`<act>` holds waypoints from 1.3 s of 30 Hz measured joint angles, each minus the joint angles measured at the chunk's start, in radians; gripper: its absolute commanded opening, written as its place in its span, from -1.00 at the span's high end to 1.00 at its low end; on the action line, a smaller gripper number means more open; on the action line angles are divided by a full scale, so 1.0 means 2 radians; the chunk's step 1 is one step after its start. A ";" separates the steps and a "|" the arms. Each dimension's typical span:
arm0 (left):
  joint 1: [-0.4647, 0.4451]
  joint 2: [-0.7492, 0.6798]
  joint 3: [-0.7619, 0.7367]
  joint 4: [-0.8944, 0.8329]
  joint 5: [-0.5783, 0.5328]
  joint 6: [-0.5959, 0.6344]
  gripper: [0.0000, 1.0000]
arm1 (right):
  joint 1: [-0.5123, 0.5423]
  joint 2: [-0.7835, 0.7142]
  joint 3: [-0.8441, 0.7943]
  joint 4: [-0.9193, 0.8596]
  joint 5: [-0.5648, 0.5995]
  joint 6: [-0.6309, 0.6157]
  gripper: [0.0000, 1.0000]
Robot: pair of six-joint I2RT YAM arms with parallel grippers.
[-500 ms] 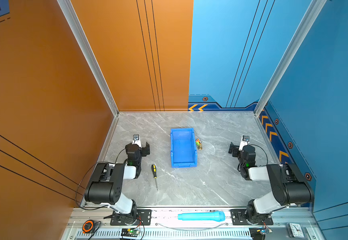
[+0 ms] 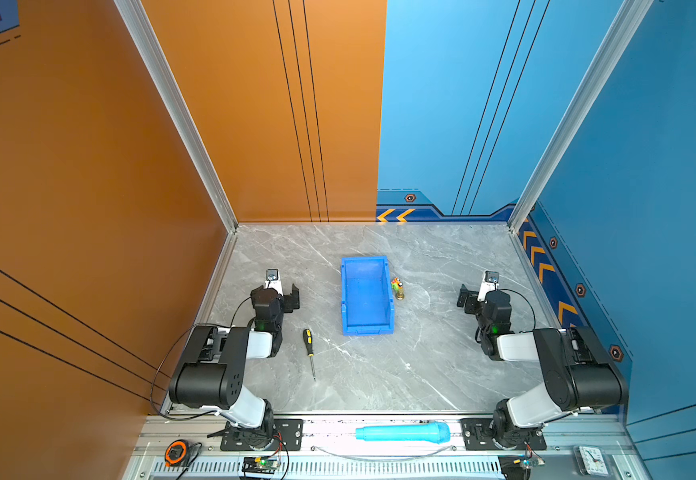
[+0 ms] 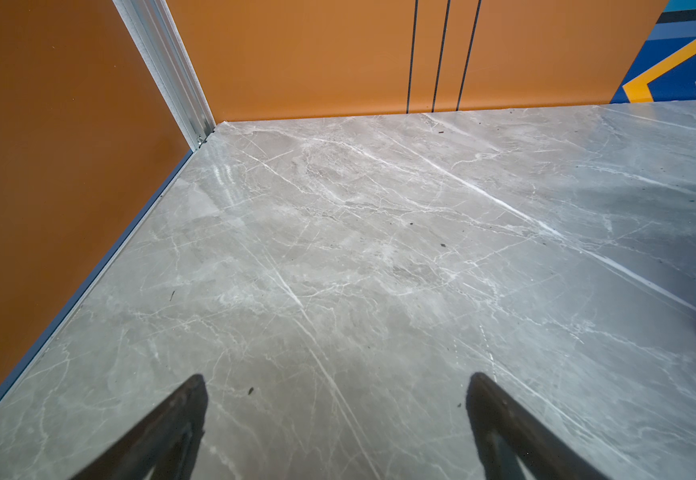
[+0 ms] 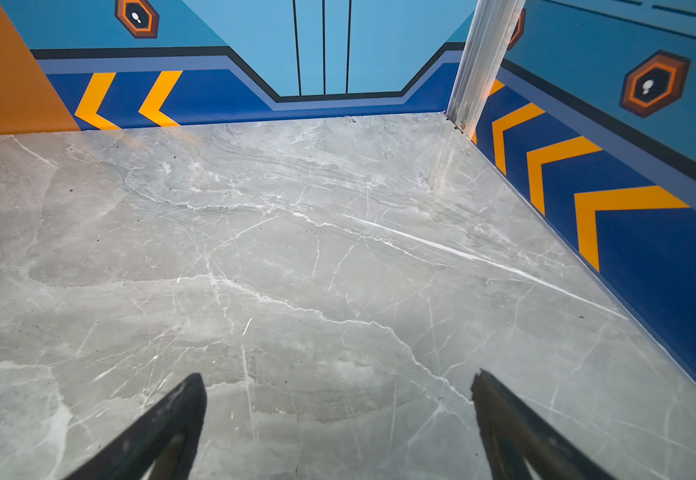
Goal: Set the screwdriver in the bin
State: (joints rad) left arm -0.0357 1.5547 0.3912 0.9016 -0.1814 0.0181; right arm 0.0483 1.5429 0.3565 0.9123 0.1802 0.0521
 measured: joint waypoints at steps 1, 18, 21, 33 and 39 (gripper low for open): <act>0.000 0.000 0.000 0.000 0.000 0.000 -0.96 | 0.000 0.000 0.000 0.000 0.000 0.000 -1.00; 0.000 0.000 0.000 0.000 0.000 0.000 -0.96 | 0.000 0.000 0.000 0.000 0.000 0.000 -1.00; 0.000 0.000 0.000 0.000 0.000 0.000 -0.96 | 0.000 0.000 0.000 0.000 0.000 0.000 -1.00; 0.000 0.000 -0.001 0.000 0.000 0.000 -0.96 | -0.001 -0.032 0.000 -0.018 0.004 0.004 -1.00; 0.000 -0.035 -0.009 -0.018 -0.001 -0.004 -0.96 | -0.001 -0.103 0.000 -0.073 0.010 0.014 -1.00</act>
State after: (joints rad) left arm -0.0357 1.4857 0.3733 0.8650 -0.1829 0.0097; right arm 0.0467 1.3376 0.3565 0.7670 0.2001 0.0792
